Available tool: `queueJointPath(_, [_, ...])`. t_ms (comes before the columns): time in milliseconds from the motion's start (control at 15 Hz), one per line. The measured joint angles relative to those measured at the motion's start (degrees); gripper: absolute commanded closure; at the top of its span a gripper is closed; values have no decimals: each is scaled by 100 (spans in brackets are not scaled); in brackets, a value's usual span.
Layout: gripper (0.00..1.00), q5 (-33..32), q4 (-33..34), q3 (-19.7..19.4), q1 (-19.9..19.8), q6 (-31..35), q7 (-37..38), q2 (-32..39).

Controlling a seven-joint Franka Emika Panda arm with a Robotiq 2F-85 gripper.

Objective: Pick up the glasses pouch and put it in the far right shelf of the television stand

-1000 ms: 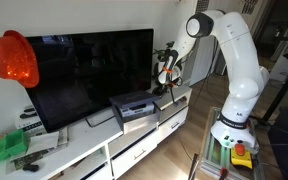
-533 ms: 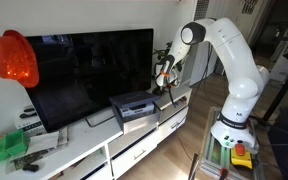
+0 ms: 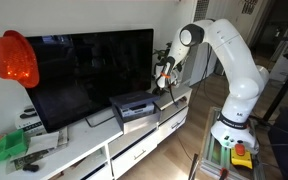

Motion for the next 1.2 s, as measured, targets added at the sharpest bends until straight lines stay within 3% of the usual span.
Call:
queueJointPath(200, [0,-350,0,-199,100,494,-109,120])
queueJointPath(1200, [0,-1003,130,-120,-344,1369,-1341,474])
